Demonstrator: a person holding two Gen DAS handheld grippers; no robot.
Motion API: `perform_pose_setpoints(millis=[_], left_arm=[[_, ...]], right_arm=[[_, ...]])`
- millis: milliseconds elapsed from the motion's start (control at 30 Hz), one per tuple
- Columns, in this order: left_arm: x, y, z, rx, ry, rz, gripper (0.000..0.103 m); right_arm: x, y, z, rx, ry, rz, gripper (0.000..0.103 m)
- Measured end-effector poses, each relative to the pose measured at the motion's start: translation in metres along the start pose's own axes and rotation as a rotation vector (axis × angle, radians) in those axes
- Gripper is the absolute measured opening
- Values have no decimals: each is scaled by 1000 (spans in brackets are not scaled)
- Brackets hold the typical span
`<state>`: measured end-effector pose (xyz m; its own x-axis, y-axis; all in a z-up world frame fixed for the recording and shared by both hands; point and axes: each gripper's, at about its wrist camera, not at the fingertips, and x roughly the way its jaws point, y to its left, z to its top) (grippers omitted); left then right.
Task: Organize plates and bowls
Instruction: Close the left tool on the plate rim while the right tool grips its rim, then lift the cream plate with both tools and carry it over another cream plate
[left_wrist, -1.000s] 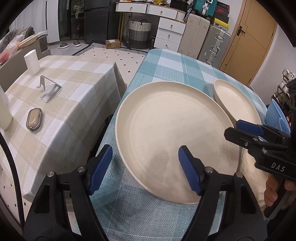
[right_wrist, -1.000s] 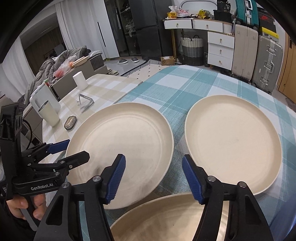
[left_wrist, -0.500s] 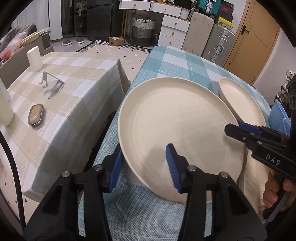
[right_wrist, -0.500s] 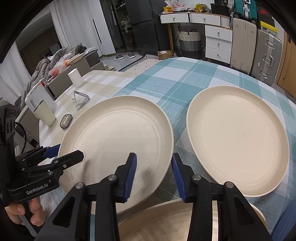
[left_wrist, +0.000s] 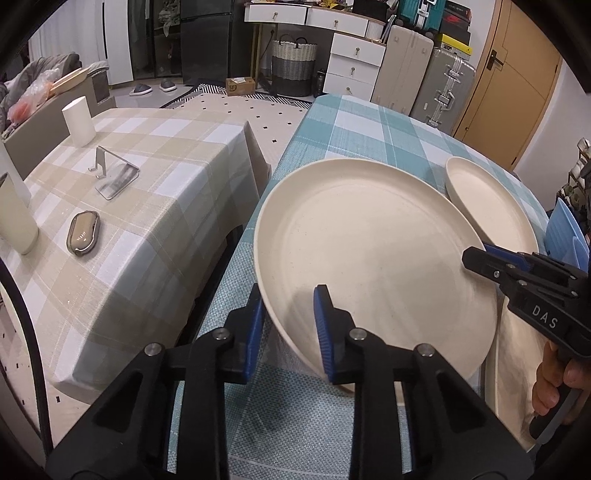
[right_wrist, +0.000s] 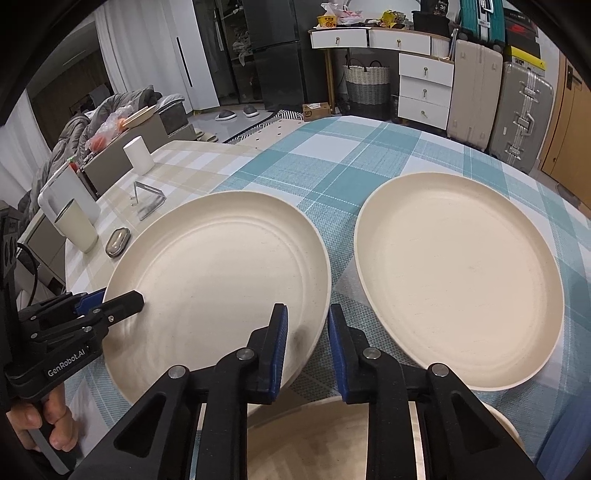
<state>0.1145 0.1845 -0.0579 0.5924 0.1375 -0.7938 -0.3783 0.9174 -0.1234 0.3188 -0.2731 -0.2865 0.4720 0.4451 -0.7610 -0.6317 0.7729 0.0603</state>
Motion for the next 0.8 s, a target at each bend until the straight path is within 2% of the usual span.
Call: perform_pose_setpoints(millis=[400, 800], left_arm=[[-22, -2, 2, 4, -39, -1, 23], [-50, -12, 5, 26, -84, -15, 24]], right_arm=[[-14, 5, 2, -4, -28, -4, 23], [-45, 4, 1, -4, -69, -23, 23]])
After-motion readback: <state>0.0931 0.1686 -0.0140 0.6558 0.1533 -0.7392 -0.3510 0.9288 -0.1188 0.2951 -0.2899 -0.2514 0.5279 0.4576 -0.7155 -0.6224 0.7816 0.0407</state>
